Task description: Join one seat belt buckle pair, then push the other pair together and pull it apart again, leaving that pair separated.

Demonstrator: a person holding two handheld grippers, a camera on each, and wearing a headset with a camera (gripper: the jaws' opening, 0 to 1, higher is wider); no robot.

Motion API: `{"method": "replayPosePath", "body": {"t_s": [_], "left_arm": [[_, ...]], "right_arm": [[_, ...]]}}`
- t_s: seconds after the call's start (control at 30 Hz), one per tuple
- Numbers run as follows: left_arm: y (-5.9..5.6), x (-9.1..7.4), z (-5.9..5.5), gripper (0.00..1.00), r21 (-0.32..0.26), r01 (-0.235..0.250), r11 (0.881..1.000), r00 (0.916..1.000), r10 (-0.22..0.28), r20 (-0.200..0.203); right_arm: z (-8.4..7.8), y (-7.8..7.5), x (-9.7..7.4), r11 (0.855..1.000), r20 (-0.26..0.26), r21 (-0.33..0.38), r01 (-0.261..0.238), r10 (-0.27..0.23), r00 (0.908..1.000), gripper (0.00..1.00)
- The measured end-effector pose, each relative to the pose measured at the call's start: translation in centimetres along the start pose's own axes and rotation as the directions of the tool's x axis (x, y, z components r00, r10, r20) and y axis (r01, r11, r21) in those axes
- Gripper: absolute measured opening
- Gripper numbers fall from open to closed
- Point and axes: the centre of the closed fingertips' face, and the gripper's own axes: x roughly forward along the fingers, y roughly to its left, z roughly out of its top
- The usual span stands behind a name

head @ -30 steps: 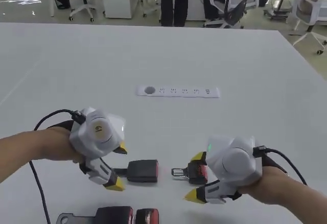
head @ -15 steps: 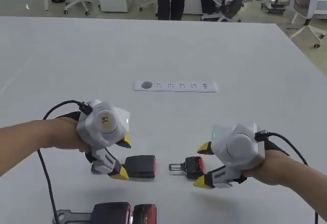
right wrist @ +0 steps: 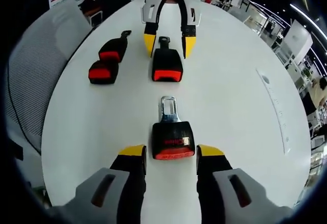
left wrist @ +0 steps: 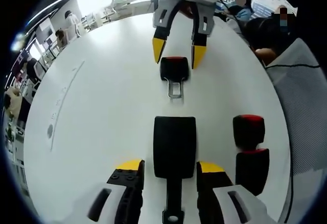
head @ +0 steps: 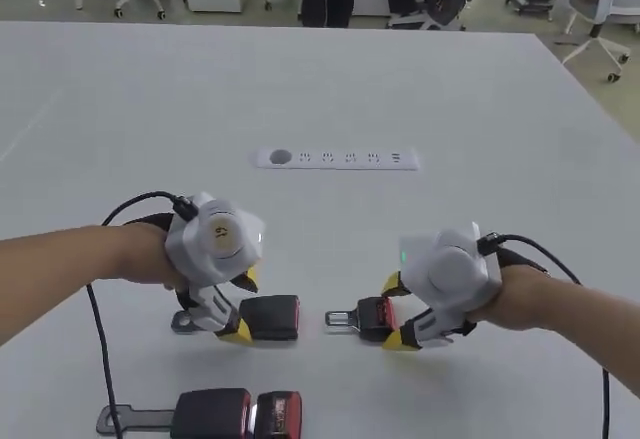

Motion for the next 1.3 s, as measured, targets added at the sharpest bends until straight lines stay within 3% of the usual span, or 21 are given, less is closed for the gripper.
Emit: {"method": "replayPosePath", "body": {"t_s": [0.33,0.87,1.3], "left_arm": [[-0.8,0.8,-0.3,0.34,0.021,0.045,0.999,0.9987,-0.045,-0.024],[-0.9,0.4,-0.1,0.33,0.025,0.052,0.998,0.9986,-0.053,0.006],[-0.6,0.5,-0.4,0.32,0.046,0.067,0.997,0.9974,-0.065,-0.032]], "right_arm": [[-0.1,0.0,0.0,1.000,0.006,0.011,-0.015,0.015,0.9999,0.32],[-0.1,0.1,0.1,1.000,0.008,0.005,-0.016,0.016,0.9998,0.32],[0.4,0.2,0.4,1.000,0.008,0.007,-0.023,0.022,0.9997,0.31]]}}
